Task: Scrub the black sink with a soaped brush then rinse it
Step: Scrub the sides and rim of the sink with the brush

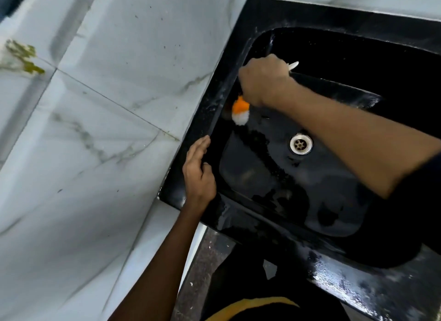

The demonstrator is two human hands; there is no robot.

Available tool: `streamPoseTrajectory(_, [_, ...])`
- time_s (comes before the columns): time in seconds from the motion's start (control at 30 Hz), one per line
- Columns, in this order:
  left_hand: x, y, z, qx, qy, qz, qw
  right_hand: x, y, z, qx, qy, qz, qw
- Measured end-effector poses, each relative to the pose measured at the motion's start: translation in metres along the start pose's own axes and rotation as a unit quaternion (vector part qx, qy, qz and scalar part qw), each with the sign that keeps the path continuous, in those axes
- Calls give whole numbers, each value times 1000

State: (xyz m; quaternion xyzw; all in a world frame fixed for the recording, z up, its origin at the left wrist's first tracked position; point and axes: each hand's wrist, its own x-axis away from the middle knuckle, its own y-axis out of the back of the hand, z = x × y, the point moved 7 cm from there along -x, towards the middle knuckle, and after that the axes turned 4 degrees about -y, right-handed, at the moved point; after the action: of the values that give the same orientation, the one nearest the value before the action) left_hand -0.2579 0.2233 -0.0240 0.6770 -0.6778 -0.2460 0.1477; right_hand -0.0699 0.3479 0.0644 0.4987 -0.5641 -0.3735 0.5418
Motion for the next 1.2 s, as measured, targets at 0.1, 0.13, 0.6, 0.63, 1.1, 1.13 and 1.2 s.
streamPoseTrajectory(0.1, [18, -2, -2, 22, 31, -53, 998, 52, -4, 52, -62, 119, 42, 990])
streamPoseTrajectory(0.13, [24, -4, -3, 26, 36, -68, 997, 77, -6, 70, -79, 166, 50, 982])
streamPoseTrajectory(0.6, [59, -4, -5, 6, 60, -131, 990, 106, -29, 89, -160, 205, 42, 965])
streamPoseTrajectory(0.63, [59, -5, -6, 0, 63, -132, 989, 89, -33, 76, -159, 177, 37, 971])
streamPoseTrajectory(1.1, [59, -8, -11, -53, 57, -133, 988, 151, -91, 28, -184, 237, 123, 946])
streamPoseTrajectory(1.13, [59, -8, -11, -49, 56, -135, 988, 143, -87, 29, -200, 209, 108, 951])
streamPoseTrajectory(1.2, [59, -7, -10, -38, 53, -140, 988, 131, -75, 42, -246, 165, 80, 952])
